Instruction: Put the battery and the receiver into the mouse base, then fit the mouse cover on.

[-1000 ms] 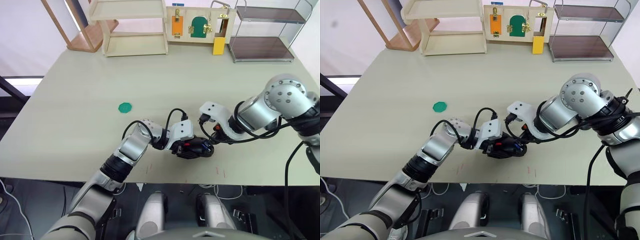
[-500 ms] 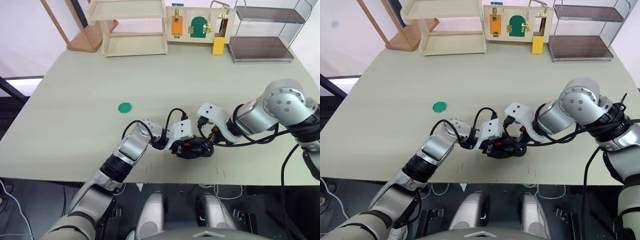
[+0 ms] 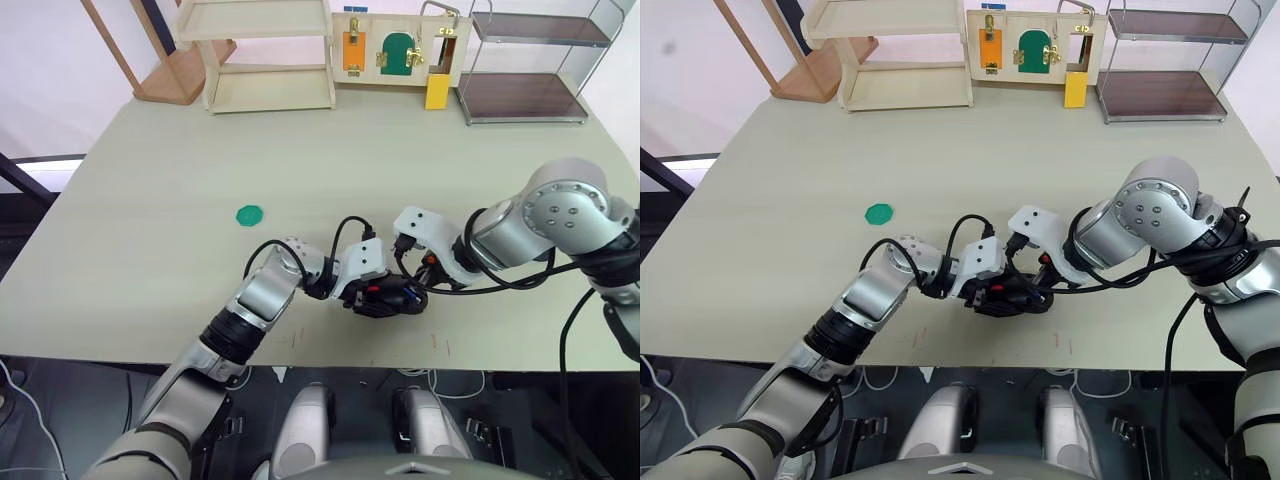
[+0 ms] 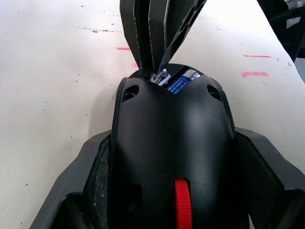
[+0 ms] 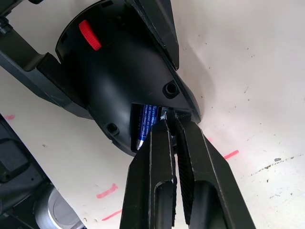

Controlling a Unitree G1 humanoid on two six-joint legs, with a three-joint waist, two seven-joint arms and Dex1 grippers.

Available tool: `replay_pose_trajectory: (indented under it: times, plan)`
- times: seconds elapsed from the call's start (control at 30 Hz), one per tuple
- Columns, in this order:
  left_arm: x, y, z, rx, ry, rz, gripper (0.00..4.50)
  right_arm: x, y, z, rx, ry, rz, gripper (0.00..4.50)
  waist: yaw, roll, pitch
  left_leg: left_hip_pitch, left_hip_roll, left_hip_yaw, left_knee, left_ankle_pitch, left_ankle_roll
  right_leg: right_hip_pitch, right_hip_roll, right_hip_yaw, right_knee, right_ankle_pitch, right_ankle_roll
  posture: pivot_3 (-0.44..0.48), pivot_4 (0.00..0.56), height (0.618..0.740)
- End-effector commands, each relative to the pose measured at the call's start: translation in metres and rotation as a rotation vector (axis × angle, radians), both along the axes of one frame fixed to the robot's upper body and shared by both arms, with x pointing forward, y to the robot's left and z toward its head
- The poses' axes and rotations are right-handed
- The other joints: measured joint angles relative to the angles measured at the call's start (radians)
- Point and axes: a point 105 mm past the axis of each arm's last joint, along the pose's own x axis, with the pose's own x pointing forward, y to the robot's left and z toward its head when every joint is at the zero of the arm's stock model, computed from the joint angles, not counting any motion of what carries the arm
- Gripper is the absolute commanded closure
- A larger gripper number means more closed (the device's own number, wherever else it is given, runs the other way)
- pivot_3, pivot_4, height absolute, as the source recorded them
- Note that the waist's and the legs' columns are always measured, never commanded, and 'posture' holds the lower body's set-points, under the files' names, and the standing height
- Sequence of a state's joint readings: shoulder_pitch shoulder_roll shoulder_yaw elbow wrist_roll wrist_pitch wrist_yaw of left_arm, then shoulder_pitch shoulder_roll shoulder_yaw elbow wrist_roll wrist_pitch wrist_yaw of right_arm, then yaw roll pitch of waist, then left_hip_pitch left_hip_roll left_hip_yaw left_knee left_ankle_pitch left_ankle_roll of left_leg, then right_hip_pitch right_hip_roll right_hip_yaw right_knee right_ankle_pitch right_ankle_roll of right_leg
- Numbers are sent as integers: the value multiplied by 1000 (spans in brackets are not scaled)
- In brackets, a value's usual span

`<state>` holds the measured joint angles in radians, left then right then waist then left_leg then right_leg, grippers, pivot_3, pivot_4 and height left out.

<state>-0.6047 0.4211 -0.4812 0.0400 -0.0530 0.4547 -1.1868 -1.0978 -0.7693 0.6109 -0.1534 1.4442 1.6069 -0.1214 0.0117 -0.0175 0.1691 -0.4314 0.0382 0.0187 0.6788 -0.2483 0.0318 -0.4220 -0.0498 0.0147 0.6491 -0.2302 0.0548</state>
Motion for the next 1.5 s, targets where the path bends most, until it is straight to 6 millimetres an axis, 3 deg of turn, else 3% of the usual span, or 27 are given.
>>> replay_pose_trajectory:
  times: [0.03,0.67,1.5]
  plan:
    - [-8,2,-13,48,51,-17,1573,-1,-3,3,-5,-4,1,4500,0,0,0,0,0,0,0,0,0,0,0,0,0,0,0,0,150,740]
    - [-8,4,-15,52,55,-18,1573,2,-2,9,23,-124,14,4500,-2,0,0,0,0,0,0,0,0,0,0,0,0,0,0,0,150,740]
    - [-8,5,-17,58,58,-23,1573,5,-5,8,84,-150,-28,4500,-5,0,0,1,0,0,0,0,0,0,1,0,2,0,0,0,150,740]
